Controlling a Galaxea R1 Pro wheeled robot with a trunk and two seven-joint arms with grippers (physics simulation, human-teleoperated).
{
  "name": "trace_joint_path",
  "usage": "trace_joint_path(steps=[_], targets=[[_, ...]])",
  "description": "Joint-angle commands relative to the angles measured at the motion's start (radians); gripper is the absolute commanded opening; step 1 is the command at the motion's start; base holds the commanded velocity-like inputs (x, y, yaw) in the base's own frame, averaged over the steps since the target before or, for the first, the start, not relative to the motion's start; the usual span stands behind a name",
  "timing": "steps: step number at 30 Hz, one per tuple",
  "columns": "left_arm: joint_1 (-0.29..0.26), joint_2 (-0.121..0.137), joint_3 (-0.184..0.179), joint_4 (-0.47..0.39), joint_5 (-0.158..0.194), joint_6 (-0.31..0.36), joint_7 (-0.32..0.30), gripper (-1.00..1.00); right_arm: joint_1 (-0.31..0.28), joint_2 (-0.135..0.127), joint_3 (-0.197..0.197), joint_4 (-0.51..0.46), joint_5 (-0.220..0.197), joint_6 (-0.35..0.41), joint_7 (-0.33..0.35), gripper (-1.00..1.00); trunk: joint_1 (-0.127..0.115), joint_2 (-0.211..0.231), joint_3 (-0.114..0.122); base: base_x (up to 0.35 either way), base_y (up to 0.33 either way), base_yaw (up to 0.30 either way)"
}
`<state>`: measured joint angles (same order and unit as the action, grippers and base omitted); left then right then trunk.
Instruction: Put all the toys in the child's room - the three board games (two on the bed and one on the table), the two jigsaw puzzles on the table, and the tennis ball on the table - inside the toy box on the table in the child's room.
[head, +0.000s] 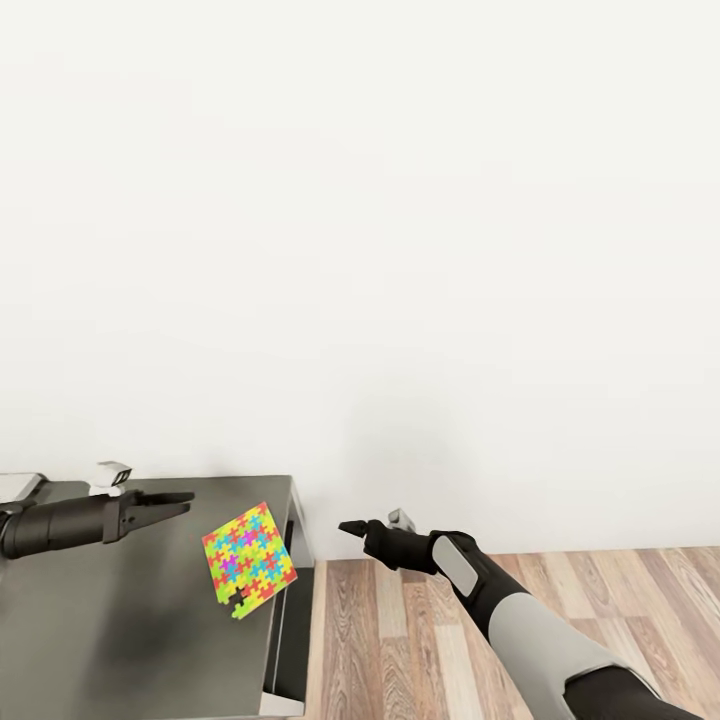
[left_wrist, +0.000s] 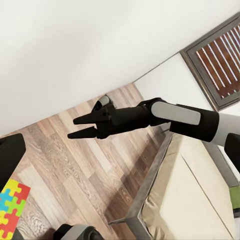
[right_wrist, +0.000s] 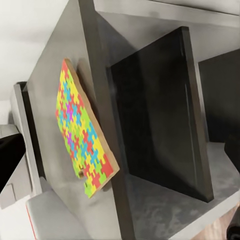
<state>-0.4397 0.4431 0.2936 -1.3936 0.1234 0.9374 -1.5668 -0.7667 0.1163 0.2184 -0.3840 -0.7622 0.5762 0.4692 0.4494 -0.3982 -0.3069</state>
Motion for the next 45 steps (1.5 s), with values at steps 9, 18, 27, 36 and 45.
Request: trace_joint_path(steps=[9,18,27,36,45], targets=[[-0.001,0.000,0.011,-0.001,0.001,0.011,-0.004,1.00,-0.002,0.001,0.005,0.002,-0.002,0.001,0.002,1.00,0.001,-0.002,-0.002,0.002,0.008,0.000],[-0.001,0.001,0.017,-0.001,0.023,0.011,-0.004,1.00,-0.003,0.009,0.009,0.000,-0.002,0.002,0.002,1.00,0.035,-0.065,-0.030,0.000,0.000,0.000],[0.006,0.002,0.018,-0.001,0.064,0.011,-0.004,1.00,-0.003,0.011,0.010,-0.003,-0.002,0.004,0.003,1.00,0.070,-0.128,-0.058,0.000,0.000,0.000],[0.007,0.002,0.018,-0.001,0.068,0.011,-0.004,1.00,-0.003,0.013,0.012,-0.006,-0.002,0.005,0.005,1.00,0.085,-0.156,-0.071,0.000,0.000,0.000],[0.008,0.002,0.018,-0.001,0.068,0.011,-0.004,1.00,-0.002,0.014,0.013,-0.007,-0.002,0.006,0.006,1.00,0.085,-0.156,-0.071,-0.009,0.004,0.000]])
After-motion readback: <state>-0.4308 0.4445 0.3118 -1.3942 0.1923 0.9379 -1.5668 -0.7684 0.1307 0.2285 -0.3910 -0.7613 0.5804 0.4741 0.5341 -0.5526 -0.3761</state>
